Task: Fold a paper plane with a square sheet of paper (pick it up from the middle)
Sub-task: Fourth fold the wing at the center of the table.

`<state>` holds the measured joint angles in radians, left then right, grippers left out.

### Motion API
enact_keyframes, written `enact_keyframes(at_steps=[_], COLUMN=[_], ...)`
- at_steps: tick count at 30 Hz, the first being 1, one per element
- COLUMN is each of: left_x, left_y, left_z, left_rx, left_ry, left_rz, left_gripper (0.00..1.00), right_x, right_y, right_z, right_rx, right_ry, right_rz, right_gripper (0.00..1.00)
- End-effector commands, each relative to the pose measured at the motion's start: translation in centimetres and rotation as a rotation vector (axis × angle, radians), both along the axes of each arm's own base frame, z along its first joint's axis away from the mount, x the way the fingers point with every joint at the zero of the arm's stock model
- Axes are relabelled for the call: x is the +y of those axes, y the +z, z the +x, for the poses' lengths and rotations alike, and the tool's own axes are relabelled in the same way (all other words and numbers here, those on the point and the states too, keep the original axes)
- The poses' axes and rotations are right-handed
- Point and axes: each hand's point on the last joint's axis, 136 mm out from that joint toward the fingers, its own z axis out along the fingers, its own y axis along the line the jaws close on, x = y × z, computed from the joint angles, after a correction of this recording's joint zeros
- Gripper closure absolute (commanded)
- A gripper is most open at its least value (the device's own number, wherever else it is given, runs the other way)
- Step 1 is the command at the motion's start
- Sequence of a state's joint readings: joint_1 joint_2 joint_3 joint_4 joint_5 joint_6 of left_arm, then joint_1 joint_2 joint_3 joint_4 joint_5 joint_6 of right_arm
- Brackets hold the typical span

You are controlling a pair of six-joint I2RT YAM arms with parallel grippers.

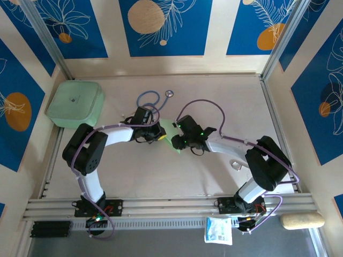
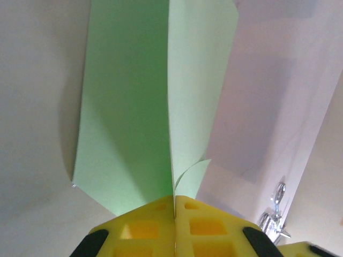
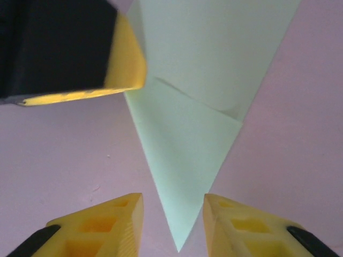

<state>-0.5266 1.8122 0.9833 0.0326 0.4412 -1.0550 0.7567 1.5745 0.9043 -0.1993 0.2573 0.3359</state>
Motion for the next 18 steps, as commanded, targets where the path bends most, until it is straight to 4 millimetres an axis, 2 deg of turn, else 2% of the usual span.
enact_keyframes(at_steps=[1,10,18], left_x=[-0.2,-0.4,-0.5], left_y=[1.2,0.6,0.5], left_z=[0.4,0.4,0.2], left_rx=[0.013,0.064,0.084], left_ry=[0.057,0.110,0.115], left_rz=[-0.006,-0.044,-0.052], left_gripper=[0.93,0.92,0.91], right_x=[0.3,2.1,1.7], right_y=[-0.4,-2.3,-3.3], right_z=[1.0,1.0,1.8], right_rx=[-0.076,-0.049,-0.068], right_ry=[-0.014,0.029,-0.010], right_rz=[-0.045,-0.073,-0.118], right_gripper=[0.61,0.59,0.63])
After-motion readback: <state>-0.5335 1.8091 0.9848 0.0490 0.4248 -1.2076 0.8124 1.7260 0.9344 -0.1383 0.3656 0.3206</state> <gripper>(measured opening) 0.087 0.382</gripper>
